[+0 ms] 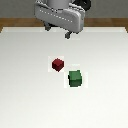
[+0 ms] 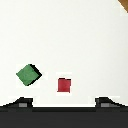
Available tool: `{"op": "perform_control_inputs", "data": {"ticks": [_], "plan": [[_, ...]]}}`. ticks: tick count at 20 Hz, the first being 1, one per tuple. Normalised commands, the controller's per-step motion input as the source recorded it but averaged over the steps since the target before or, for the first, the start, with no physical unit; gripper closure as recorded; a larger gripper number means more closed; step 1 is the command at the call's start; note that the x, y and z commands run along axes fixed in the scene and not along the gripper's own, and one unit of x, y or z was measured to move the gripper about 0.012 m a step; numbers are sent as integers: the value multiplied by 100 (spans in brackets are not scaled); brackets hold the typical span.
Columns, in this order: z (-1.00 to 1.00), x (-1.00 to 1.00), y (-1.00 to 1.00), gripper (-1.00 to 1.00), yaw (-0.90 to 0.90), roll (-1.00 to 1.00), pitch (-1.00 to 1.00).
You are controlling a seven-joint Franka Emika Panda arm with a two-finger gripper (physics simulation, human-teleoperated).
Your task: Place the red cube on top of the green cube.
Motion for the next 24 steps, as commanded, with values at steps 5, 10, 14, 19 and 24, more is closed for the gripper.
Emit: {"op": "perform_control_inputs", "data": {"ticks": [5,10,14,19,24], "plan": [[-20,0,0,-100,0,0,0],[-80,0,0,-100,0,0,0],[-100,0,0,-100,0,0,0],[-100,0,0,-100,0,0,0],[-40,0,0,100,0,0,0]]}}
